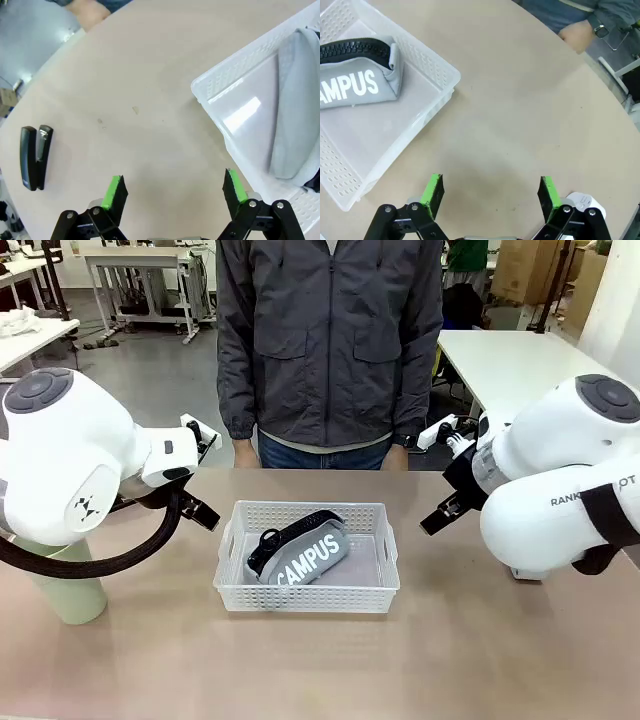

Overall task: Efficiently arrange items inside the basket to fit them all.
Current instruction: Pick up the Digital clock and place it inside the Organizing basket.

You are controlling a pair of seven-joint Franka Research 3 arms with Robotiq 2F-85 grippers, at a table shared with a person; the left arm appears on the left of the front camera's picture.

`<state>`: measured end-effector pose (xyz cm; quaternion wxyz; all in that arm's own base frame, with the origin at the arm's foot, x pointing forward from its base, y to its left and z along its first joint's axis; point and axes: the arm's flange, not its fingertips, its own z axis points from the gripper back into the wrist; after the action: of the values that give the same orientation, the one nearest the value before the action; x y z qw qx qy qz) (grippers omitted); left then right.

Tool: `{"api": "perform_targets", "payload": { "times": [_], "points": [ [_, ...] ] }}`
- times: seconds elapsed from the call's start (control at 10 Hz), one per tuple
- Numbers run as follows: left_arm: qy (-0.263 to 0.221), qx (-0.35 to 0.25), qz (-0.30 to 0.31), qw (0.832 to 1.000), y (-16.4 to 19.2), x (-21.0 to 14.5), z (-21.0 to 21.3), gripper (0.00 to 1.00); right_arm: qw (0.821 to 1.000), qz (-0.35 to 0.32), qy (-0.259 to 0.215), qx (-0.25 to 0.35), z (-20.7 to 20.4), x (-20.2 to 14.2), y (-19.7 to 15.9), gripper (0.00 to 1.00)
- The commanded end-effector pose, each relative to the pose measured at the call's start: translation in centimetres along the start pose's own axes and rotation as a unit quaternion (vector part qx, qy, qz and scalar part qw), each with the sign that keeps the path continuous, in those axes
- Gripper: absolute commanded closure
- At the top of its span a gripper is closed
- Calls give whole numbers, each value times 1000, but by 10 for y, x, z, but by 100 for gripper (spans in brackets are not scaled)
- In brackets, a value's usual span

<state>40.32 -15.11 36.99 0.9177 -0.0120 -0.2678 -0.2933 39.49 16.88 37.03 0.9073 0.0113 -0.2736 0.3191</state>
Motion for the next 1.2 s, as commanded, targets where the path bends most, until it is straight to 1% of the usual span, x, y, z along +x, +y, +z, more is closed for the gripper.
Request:
{"api": "perform_targets", "payload": {
  "times": [0.0,1.1],
  "points": [
    [0,0,0,1000,0,0,0,0,1000,0,0,0,0,0,0,0],
    [0,0,0,1000,0,0,0,0,1000,0,0,0,0,0,0,0]
  ]
}}
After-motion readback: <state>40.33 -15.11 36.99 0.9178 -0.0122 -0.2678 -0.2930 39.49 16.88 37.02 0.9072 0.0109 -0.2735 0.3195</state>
